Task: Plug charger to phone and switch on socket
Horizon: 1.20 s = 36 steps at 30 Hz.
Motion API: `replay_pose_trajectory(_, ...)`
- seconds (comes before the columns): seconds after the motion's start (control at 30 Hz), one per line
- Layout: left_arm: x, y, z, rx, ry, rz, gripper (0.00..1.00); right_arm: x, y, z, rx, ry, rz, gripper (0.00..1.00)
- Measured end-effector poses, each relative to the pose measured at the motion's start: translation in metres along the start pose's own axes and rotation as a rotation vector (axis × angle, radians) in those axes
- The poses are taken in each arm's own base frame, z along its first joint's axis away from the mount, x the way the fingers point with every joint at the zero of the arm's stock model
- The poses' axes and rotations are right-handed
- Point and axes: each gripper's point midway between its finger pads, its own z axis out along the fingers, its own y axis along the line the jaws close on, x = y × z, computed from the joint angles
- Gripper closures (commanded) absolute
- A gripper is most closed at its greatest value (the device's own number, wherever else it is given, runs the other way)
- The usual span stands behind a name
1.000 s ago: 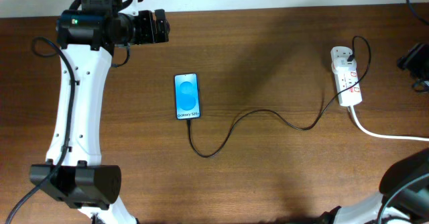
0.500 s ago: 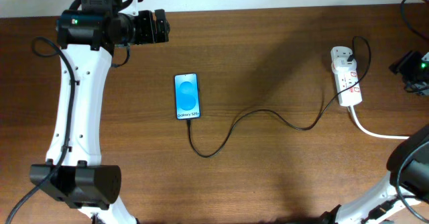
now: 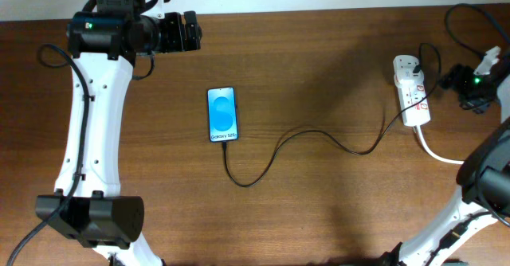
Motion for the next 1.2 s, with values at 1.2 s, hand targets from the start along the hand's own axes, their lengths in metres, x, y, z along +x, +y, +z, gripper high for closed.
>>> replay_pose_trajectory(1.2,0.0,0.0,0.0,0.0,0.0,0.0,0.01,0.005,0.012,0.031,0.034,0.017,-0.099,0.2)
